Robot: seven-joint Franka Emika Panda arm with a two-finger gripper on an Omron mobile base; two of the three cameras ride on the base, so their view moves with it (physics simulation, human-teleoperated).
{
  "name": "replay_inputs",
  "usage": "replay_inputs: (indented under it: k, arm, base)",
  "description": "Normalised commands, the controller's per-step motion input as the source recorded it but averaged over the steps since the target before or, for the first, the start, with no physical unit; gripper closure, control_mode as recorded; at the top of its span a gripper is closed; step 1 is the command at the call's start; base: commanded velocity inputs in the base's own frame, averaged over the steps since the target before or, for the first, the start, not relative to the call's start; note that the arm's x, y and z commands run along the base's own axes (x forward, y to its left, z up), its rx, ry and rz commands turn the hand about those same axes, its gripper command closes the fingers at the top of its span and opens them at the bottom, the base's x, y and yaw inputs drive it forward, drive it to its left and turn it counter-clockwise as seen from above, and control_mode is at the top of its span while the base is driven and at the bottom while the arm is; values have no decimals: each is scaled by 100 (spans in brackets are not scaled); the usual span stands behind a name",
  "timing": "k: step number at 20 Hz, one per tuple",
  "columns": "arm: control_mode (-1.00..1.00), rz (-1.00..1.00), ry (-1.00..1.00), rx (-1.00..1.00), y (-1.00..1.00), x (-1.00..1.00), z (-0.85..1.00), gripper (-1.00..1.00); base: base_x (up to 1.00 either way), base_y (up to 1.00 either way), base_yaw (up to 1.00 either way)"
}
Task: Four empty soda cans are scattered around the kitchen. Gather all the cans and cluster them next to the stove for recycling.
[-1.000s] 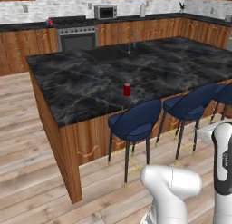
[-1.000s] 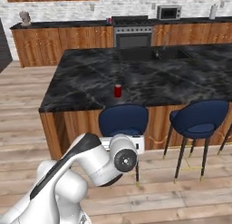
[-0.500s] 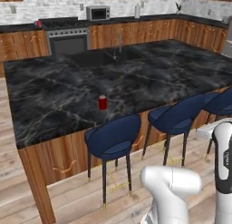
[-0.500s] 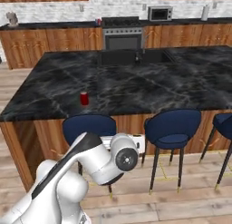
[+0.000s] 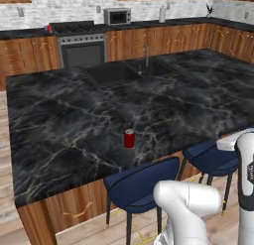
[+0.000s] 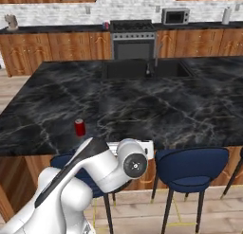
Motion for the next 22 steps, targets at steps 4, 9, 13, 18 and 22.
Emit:
replay_inputs:
  k: [4, 9, 13, 18, 22]
  arm:
    - [-100, -1, 14, -1, 19, 36, 9, -100]
    - [-100, -2, 34, -7, 50, 60, 54, -100]
    - [-100, 0, 35, -8, 38, 48, 60, -100]
    - [-100, -1, 21, -8, 28, 33, 29, -100]
    - [-100, -8, 9, -13, 54, 24, 3, -100]
  base:
    - [43, 11, 0]
    - [0, 0, 0]
    - [0, 0, 0]
    - [0, 0, 0]
    - [0, 0, 0]
